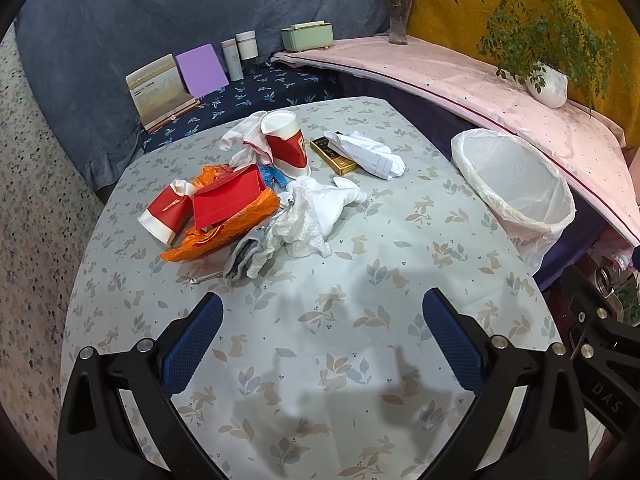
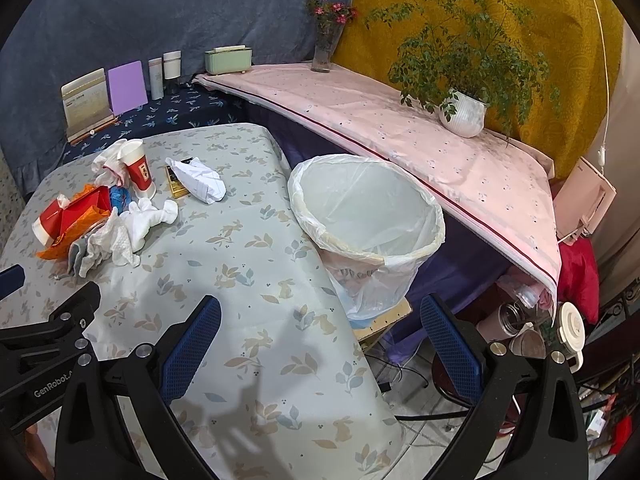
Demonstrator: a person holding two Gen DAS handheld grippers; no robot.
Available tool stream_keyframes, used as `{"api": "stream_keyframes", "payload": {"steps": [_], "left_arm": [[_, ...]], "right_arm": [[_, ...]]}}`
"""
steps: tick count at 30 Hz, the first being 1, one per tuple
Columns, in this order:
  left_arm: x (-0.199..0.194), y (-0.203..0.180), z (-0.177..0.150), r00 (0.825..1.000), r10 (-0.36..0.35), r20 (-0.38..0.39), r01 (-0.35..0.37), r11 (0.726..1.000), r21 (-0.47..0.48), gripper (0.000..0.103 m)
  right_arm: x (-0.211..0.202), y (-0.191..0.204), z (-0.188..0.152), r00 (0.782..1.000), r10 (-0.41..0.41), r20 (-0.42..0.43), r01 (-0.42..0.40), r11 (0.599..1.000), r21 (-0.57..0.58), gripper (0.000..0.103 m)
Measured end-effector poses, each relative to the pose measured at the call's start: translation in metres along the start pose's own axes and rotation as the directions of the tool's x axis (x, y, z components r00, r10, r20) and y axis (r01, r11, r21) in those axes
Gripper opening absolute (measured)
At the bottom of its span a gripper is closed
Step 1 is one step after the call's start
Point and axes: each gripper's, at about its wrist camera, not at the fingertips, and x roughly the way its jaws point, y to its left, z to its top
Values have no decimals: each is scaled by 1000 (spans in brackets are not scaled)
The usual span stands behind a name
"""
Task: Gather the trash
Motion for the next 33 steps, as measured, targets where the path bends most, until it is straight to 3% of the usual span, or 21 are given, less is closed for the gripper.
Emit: {"api": "stream_keyframes", "payload": {"steps": [33], "left_arm": [[2,-1,-1,1000,1,1,-1,1000,13,96]], "right_arm": [[-3,1,-3,1000,-13,21,13,1000,17,96]]}}
